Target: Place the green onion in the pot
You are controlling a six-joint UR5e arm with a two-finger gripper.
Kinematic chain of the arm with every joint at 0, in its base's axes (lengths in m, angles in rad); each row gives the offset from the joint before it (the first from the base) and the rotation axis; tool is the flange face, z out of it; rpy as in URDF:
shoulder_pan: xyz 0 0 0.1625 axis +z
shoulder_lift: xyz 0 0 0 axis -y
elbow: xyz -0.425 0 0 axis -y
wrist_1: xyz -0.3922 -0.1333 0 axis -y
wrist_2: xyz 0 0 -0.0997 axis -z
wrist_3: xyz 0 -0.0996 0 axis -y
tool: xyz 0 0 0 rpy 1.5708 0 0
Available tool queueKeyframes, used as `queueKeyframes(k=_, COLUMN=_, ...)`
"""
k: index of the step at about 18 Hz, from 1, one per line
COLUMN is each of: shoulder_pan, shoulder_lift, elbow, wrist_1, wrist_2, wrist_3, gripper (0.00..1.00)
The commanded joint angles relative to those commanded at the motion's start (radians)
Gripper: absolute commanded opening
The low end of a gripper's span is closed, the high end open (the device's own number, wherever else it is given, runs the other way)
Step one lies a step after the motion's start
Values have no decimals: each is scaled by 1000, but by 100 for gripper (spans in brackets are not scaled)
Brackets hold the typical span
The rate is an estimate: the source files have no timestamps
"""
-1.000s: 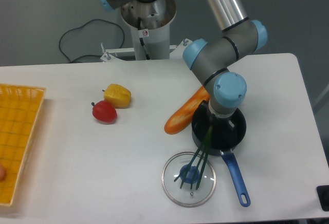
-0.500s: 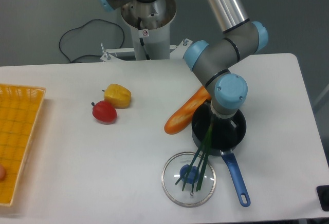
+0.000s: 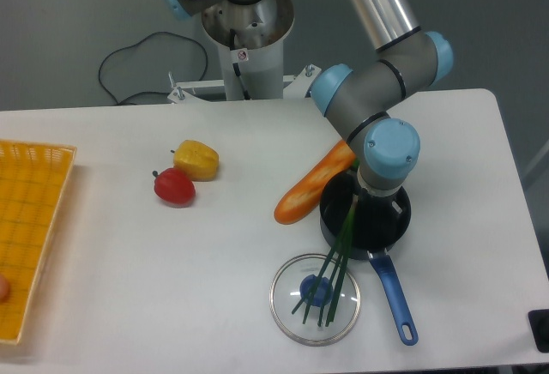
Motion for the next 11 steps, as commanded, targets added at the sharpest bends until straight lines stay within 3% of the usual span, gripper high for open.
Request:
queueKeyframes(k=6, shoulder_pan=11, shoulder_lift=24, elbow=54, wrist_1=-43, wrist_2=-8, wrist_3=20, gripper=16)
queueKeyframes(k=7, shoulder_pan=14, shoulder_lift=32, elbow=57, wrist_1=-43, wrist_2=-9, wrist_3=18, gripper=27)
queueKeyframes(k=10, shoulder_pan=12, shoulder_lift=43, elbow=52, wrist_1=-40, wrist_2=-11, wrist_3=18, gripper=92)
queueKeyframes(k=11, shoulder_pan=9, shoulder_lift=46, elbow=51, wrist_1=-37, wrist_2=-6, wrist_3=12, gripper=100)
